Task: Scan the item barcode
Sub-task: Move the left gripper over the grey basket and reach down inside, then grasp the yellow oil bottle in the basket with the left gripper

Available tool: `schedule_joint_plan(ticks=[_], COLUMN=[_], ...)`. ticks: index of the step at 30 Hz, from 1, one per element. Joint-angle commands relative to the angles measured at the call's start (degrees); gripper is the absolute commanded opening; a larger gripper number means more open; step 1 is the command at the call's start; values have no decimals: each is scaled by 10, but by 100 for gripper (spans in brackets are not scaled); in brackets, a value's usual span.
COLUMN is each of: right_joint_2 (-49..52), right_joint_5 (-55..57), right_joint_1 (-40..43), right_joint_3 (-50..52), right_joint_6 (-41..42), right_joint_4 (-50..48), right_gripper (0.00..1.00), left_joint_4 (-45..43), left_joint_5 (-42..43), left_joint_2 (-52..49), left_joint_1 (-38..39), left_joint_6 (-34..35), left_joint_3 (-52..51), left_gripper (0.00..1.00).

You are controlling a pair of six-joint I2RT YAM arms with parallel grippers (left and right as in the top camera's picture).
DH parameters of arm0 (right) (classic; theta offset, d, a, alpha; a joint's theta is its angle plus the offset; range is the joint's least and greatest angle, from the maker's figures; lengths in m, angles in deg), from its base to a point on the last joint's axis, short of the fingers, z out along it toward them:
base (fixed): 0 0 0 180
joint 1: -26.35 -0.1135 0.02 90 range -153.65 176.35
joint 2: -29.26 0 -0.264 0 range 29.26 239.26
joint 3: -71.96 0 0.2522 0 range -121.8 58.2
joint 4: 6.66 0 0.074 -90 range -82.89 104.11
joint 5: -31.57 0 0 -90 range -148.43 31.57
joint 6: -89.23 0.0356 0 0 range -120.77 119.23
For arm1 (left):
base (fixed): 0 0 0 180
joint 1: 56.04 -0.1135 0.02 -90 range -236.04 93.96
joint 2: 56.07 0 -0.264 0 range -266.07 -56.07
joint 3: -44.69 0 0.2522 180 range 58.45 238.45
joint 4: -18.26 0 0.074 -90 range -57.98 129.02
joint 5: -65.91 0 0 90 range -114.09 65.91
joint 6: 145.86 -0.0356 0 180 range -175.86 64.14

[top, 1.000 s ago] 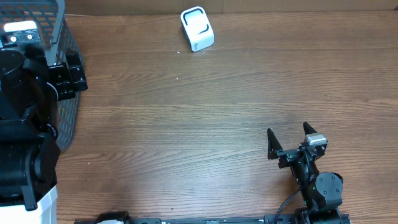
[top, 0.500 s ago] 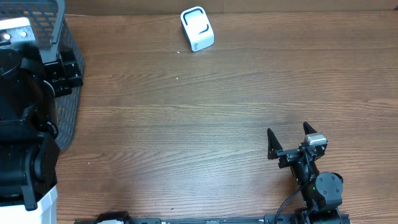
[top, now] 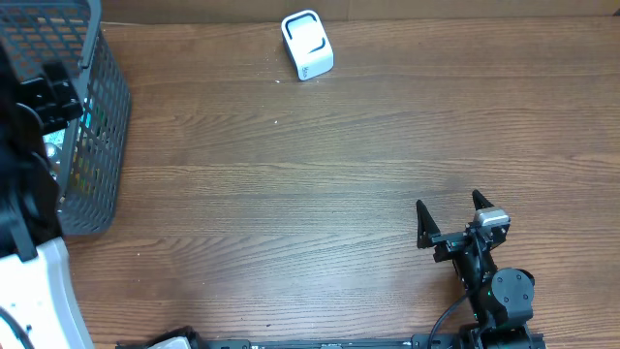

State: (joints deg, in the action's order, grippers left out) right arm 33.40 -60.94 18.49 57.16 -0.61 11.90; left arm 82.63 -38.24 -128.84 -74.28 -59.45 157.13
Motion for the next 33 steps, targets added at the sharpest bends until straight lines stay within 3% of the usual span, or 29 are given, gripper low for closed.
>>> schedule_joint_plan(ticks=[1,8,12,19,33], right_joint_2=[1,1,1,1,1], right_joint_5=[4,4,4,4,4], right_joint_1=[2,2,2,2,2], right_joint_3=[5,5,5,5,5], right_joint_6=[-2,-2,-2,-2,-2], right_joint_4=[-1,-1,-1,-1,-1], right_gripper=[100,100,100,100,100], left_joint_4=[2,19,38,74,111], left_joint_5=[110,196,238,264,282], left_joint_2=[-31,-101,-153,-238,-360], left_joint_1=[-67,-185,-221,-226,-225], left_joint_6=[-1,-5,-60,-126,-132], left_joint_3=[10,10,9,9,8], left_gripper=[100,100,100,99,100])
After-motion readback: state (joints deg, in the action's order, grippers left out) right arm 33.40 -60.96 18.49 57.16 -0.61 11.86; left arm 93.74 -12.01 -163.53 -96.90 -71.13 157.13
